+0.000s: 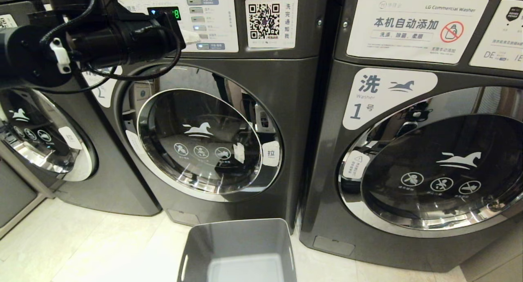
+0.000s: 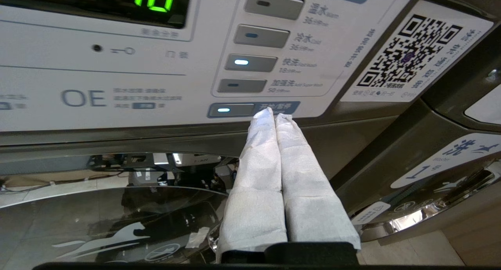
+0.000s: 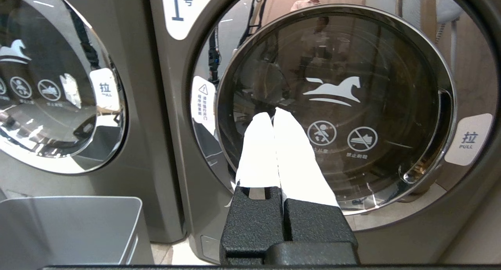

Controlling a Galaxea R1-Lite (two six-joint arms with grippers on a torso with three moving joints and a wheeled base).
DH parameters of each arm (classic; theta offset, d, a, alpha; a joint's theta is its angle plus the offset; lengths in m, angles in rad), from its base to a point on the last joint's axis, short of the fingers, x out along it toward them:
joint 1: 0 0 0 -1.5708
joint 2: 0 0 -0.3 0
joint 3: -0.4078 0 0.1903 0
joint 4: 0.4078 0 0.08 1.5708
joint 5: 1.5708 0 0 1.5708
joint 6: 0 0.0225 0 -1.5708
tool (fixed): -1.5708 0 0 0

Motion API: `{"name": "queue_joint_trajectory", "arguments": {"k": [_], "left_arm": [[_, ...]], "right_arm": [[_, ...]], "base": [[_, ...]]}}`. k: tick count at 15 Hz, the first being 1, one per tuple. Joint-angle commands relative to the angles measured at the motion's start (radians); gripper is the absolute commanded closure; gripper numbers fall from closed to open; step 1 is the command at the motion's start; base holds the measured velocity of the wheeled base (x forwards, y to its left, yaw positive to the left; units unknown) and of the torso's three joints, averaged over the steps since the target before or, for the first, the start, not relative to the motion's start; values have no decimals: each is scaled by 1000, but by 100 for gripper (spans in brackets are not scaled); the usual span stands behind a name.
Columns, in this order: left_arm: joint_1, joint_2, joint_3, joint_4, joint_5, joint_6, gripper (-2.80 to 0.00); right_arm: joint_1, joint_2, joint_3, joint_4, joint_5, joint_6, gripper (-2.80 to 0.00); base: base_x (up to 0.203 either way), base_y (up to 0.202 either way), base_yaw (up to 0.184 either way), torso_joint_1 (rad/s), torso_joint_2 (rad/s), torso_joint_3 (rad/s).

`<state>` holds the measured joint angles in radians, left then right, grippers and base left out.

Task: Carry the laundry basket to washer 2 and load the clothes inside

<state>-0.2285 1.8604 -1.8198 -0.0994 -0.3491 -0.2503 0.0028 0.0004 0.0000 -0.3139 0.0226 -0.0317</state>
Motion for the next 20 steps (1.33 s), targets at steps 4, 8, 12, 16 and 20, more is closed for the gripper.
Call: {"name": "queue_joint_trajectory", "arguments": {"k": [4, 8, 12, 16, 20], "left_arm": [[-2, 24, -4, -1, -1, 3, 0], [-2, 50, -39, 1, -1, 5, 0], [-2, 76, -72, 1, 1, 6, 0], [-2, 97, -88, 3, 1, 8, 0], [-2, 112, -105, 4, 2, 8, 0]], "right_arm": [[0, 3, 40, -2, 0, -1, 0], [0, 1, 40, -2, 0, -1, 0], [0, 1, 40, -2, 0, -1, 0], [0, 1, 40, -2, 0, -1, 0], [0, 1, 40, -2, 0, -1, 0]], "base": [[0, 0, 0, 0, 0, 0], [0, 0, 0, 0, 0, 0], [0, 0, 0, 0, 0, 0], [0, 0, 0, 0, 0, 0], [0, 0, 0, 0, 0, 0]]}}
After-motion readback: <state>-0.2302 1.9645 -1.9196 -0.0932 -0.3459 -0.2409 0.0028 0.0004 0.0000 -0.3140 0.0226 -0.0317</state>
